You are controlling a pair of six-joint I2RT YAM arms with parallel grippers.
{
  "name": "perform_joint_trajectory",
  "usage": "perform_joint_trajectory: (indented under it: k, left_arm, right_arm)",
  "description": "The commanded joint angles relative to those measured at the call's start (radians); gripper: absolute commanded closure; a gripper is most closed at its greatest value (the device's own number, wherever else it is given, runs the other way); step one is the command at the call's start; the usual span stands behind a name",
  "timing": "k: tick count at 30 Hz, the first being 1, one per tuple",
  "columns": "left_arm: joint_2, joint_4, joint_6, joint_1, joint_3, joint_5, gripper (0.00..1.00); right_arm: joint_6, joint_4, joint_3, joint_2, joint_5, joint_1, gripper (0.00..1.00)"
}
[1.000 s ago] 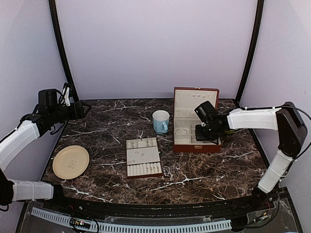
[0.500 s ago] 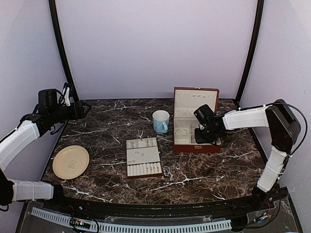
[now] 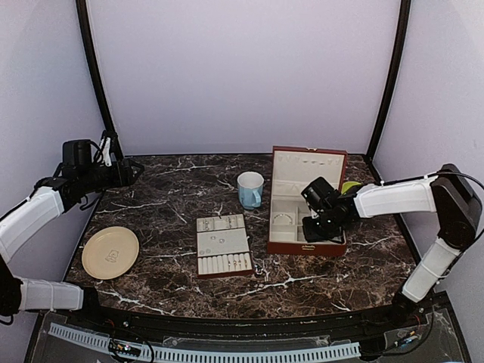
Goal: Organize the mixed jewelry
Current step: Adjust the jewelry box at the center of the board.
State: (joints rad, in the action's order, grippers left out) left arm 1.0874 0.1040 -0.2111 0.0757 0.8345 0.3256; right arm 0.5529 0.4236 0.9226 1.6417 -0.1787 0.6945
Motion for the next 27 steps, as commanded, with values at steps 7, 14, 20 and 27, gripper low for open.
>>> perform_joint_trajectory:
  k: [7,14,20,27]
  left_arm:
    - [-0.005,-0.028,-0.004,-0.004,-0.021,0.022,0.26]
    - [-0.038,-0.043,-0.002,-0.003,-0.038,0.002,0.26]
    - [-0.069,-0.059,-0.005,-0.003,-0.054,-0.018,0.26]
    - [-0.072,-0.067,-0.008,-0.004,-0.063,-0.023,0.26]
  right_arm:
    - [0.088,0.14,-0.037,-0.113,0.022,0.066,0.69]
    - [0.068,0.23,0.088,-0.176,-0.051,0.066,0.61]
    - [0.042,0.233,0.174,-0.233,-0.043,0.098,0.59]
    - [0.102,0.03,0.116,-0.252,0.066,0.28,0.6]
